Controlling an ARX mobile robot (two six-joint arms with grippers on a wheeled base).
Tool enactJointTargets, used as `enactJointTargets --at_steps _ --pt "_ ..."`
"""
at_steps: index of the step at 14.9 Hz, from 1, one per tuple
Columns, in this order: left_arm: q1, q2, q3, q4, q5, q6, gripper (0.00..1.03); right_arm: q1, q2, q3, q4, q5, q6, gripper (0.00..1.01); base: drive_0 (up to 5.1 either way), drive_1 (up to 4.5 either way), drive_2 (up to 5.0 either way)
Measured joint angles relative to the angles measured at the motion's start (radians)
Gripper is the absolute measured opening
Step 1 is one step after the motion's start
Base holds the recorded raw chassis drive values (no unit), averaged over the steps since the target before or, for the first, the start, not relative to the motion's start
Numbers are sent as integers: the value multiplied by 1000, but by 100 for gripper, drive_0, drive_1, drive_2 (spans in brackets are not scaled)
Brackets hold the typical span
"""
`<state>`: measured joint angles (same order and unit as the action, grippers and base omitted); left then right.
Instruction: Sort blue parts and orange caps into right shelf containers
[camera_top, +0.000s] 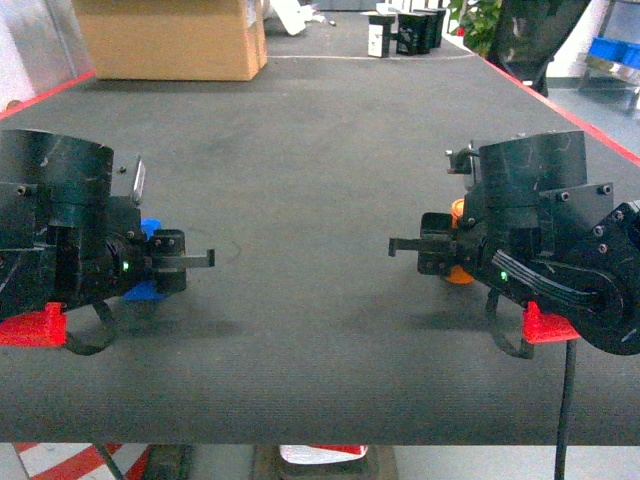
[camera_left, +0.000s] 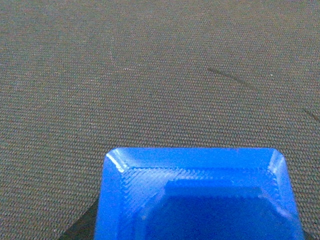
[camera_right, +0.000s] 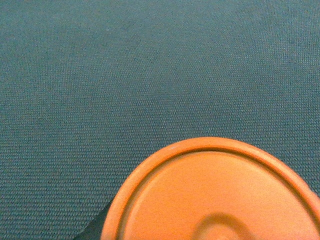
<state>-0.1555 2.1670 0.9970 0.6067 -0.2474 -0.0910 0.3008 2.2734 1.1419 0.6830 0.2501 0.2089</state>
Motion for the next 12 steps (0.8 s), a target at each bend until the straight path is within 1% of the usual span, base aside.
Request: enactJointTargets --at_steps 1,2,3,4,5,6,7,8,9,10,11,12 --pt "0 -3 -1 1 1 -7 42 0 -8 -16 6 0 -1 42 0 0 0" --pt "0 -7 -9 17 -5 -14 42 0 -22 -38 14 0 -10 42 0 0 0" --pt "4 -26 -36 38 -18 -27 42 0 -43 -66 30 5 -19 42 0 0 0" --pt "6 -59 -76 80 -44 -37 42 -2 -89 -114 59 15 -21 42 0 0 0" --pt "7 -124 -134 151 -82 -35 42 -7 -145 -164 85 21 -20 42 0 0 0" --pt "6 -200 -187 225 -106 -28 42 -7 -234 -235 119 36 -20 42 0 0 0" --pt "4 -314 -253 299 -122 -27 42 -6 -322 -303 149 39 -20 42 0 0 0" --pt "-10 -452 -322 328 -141 -19 42 -6 -440 -387 165 53 -23 42 0 0 0" --pt "-23 -594 -393 314 -156 -9 42 -6 -568 -475 163 64 -22 42 0 0 0" --pt "-38 -751 -470 263 -172 13 42 -6 -727 -578 129 85 -22 42 0 0 0" --pt "-38 -900 -525 191 -187 29 42 -5 -895 -671 69 118 -22 42 0 0 0" --pt "-23 -1195 -562 32 -191 43 42 -7 -1217 -797 -102 169 -27 42 0 0 0"
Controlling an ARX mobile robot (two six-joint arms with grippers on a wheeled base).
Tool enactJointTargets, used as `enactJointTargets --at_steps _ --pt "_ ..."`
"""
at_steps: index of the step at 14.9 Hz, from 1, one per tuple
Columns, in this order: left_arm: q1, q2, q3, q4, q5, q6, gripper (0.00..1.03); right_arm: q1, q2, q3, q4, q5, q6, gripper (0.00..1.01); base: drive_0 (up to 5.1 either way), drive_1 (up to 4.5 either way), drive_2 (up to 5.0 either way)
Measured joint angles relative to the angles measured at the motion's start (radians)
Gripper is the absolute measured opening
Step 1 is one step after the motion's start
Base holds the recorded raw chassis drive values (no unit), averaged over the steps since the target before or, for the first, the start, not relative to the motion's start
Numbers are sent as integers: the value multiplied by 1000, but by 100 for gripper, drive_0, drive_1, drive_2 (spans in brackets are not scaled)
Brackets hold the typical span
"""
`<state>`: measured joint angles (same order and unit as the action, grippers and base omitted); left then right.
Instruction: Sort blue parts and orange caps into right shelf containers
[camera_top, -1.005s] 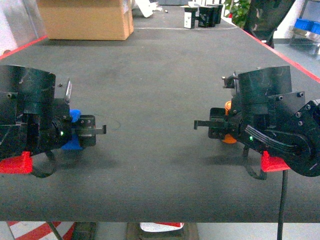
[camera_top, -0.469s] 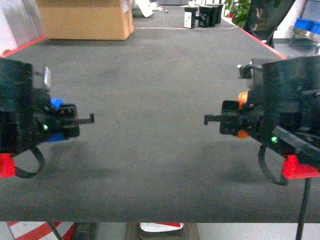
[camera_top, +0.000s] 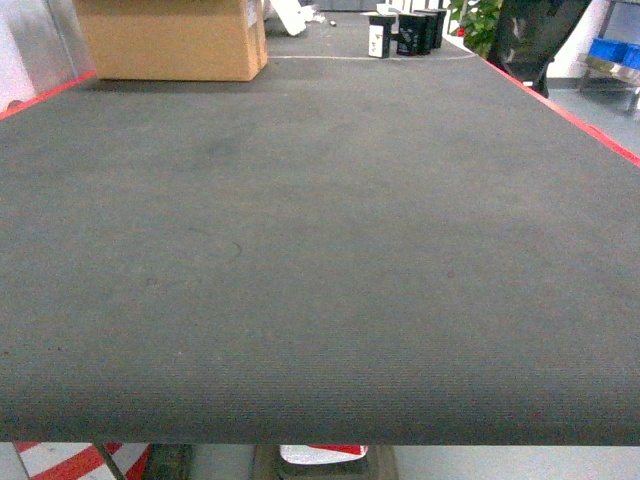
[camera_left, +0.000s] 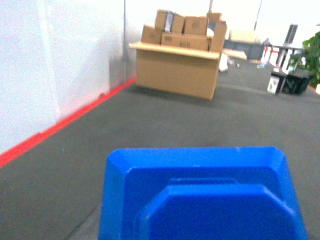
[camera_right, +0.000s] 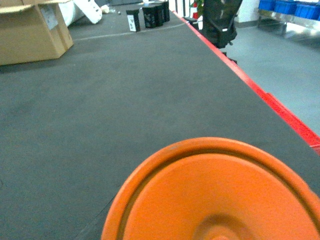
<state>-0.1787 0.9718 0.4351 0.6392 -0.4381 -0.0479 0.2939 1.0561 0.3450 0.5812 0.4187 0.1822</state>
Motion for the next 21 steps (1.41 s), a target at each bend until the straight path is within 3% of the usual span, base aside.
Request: enactJointTargets --at_steps 1,2,3,4,5,15,16,17,18,21 --pt "3 -253 -6 -90 -34 33 42 22 -326 -37 -104 61 -29 42 0 0 0" --pt "11 -231 -10 -166 -1 44 42 18 -308 -34 -146 26 -60 42 0 0 0" --pt "88 -336 -50 -372 302 48 42 -67 -405 -98 -176 -176 -142 42 0 0 0" --pt "102 -367 -97 -364 355 48 42 -92 -435 -127 -176 -209 -154 42 0 0 0" --pt "170 -397 -149 -354 436 48 42 -119 -467 -163 -185 -240 -159 42 0 0 0" --pt "175 -472 -244 -341 439 48 41 -172 -555 -225 -208 -297 -166 42 0 0 0" --pt "176 -490 -259 -338 439 48 41 -186 -582 -238 -216 -311 -168 42 0 0 0" --pt "176 -512 -280 -339 438 48 41 -246 -608 -249 -235 -381 -172 42 0 0 0" --pt "176 -534 -298 -342 438 48 41 -299 -629 -261 -247 -403 -173 42 0 0 0" --pt "176 -603 -344 -367 439 48 41 -294 -703 -291 -290 -419 -175 42 0 0 0"
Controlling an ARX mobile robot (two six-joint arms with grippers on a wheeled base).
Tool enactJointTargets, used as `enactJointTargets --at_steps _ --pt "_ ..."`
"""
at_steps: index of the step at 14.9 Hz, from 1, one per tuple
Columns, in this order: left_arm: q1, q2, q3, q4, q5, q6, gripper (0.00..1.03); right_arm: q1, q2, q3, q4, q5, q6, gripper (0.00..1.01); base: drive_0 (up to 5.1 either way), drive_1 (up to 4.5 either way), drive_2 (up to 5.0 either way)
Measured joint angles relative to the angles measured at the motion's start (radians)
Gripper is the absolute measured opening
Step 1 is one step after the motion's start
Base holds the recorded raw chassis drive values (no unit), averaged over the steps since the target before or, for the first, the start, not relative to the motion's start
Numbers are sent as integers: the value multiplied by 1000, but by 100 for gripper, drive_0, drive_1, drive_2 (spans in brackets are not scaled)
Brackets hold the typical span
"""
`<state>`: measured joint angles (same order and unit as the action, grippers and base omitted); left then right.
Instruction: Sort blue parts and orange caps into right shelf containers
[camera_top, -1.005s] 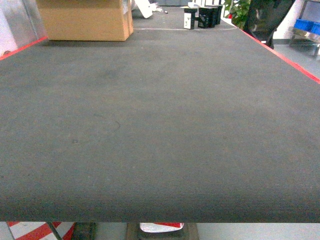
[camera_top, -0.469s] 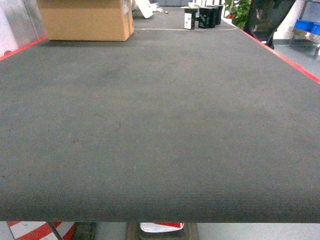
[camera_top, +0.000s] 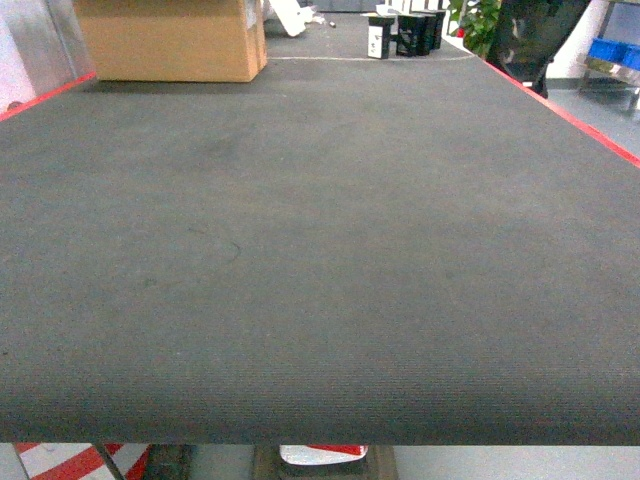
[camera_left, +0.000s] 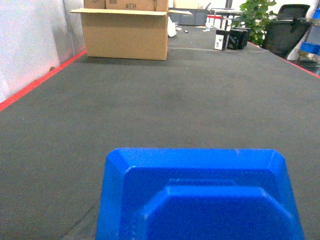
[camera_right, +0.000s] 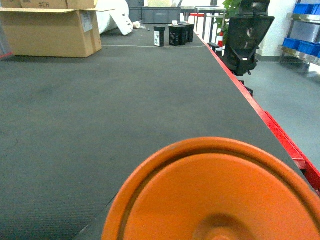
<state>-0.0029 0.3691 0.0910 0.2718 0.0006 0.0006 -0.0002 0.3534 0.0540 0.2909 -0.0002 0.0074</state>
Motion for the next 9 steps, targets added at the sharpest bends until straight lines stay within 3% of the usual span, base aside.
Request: enactJointTargets --at_steps 3,4,9 --pt "0 -62 -31 -34 -1 0 41 0 -65 -18 -45 0 0 42 0 0 0" --pt "0 -83 -39 -45 0 0 41 0 -80 -41 -10 0 0 42 0 0 0" --pt "0 -172 -80 -80 -1 0 41 0 -169 -42 -106 0 -1 42 0 0 0"
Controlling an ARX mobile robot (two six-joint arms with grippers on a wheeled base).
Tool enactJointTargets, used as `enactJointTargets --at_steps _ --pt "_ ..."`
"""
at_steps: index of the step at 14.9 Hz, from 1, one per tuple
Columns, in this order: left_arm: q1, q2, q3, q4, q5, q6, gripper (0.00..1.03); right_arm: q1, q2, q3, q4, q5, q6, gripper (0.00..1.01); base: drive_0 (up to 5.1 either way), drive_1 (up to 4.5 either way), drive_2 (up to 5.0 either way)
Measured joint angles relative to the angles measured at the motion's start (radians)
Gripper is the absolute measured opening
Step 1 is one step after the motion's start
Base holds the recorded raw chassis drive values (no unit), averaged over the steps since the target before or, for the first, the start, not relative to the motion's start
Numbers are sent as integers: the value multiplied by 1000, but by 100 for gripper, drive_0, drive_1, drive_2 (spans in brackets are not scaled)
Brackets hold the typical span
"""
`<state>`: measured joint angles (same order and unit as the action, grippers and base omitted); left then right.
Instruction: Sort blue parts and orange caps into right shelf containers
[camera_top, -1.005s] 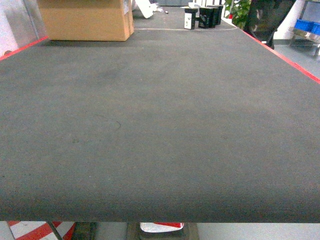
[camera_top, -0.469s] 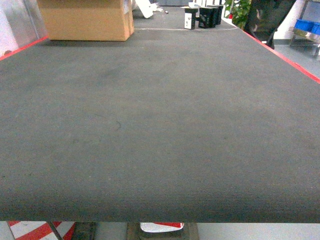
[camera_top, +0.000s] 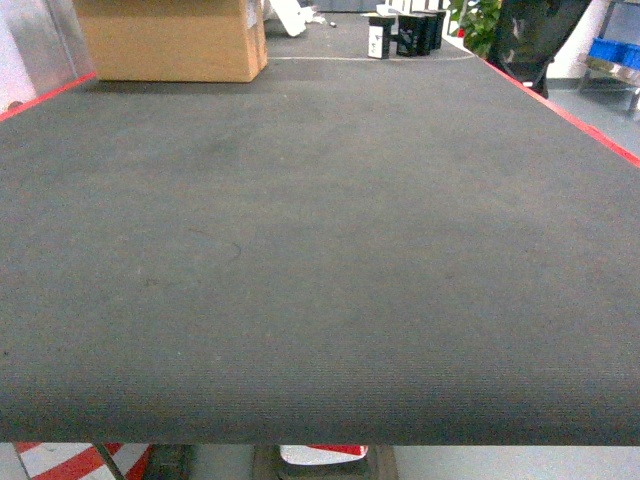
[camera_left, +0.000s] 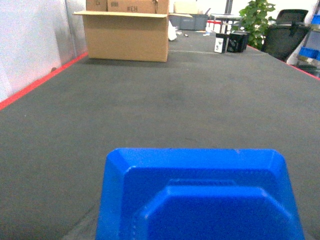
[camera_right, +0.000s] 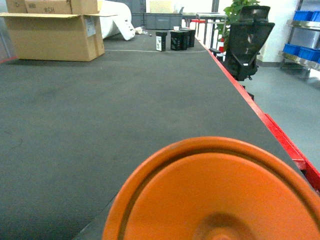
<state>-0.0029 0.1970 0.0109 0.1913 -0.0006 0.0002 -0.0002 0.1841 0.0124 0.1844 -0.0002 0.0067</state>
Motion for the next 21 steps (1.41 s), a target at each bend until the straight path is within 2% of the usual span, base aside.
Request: enactJointTargets --at_steps 1,2,3,4,16,21 --pt "0 -18 0 -14 0 0 41 0 -16 0 -20 0 0 42 0 0 0" --pt "0 -30 0 -26 1 0 41 0 -110 0 -164 -3 0 42 0 0 0" --pt "0 -130 0 -182 2 0 41 0 -176 0 -189 -2 0 42 0 0 0" --pt "0 -187 0 -187 2 0 41 0 -179 3 -181 2 0 42 0 0 0" --pt "2 -187 0 -198 0 0 41 0 -179 1 -190 0 0 42 0 0 0" --pt "3 -187 0 -198 0 0 41 0 -179 1 -191 0 0 42 -183 -183 -183"
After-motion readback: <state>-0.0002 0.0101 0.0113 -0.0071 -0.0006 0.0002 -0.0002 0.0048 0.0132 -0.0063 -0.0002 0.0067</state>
